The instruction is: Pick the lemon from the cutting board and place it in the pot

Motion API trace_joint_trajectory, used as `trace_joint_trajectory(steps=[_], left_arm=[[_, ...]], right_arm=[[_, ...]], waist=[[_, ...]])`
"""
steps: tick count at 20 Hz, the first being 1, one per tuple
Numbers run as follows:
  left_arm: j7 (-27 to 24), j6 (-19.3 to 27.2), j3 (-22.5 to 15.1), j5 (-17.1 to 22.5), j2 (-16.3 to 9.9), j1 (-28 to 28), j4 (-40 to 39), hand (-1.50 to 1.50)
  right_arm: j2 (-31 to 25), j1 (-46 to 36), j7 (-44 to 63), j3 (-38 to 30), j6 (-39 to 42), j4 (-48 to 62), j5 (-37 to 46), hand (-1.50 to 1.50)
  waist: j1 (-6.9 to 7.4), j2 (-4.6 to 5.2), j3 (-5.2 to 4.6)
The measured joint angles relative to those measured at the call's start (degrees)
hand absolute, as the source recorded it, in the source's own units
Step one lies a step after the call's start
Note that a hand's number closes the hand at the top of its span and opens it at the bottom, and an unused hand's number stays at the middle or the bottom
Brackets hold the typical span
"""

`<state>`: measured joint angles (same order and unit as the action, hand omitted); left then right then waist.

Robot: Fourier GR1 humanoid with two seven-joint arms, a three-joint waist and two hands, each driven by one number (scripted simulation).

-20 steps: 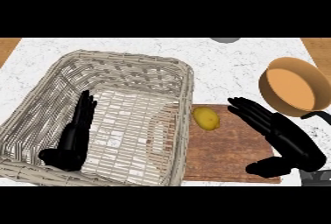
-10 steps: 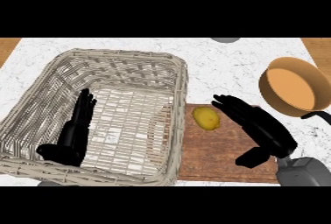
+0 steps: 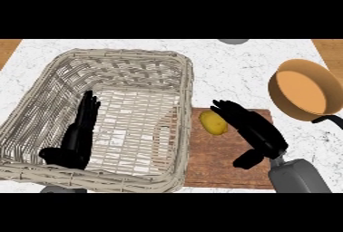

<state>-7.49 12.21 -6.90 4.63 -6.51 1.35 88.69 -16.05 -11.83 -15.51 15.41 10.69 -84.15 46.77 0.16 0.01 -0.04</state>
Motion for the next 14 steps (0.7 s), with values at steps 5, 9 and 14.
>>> trace_joint_trajectory(steps=[5,9,14], left_arm=[[-0.02,-1.57,1.46,-0.53,0.31,0.31,-0.32,0.0],[0.59,-2.46,2.22,-1.01,0.48,-0.37,0.67,0.0],[0.6,-2.36,2.14,-1.72,1.41,-1.23,1.48,0.0]], right_arm=[[2.08,-2.53,-1.95,-1.7,-0.67,4.95,2.43,-1.5],[3.08,-4.28,-3.15,-3.33,-0.19,7.97,3.38,-1.5],[4.89,-4.66,-5.03,-2.73,-4.39,7.78,6.22,1.5]], waist=[[-0.03,-0.13,-0.16],[-0.04,-0.17,-0.21],[-0.12,-0.32,-0.41]])
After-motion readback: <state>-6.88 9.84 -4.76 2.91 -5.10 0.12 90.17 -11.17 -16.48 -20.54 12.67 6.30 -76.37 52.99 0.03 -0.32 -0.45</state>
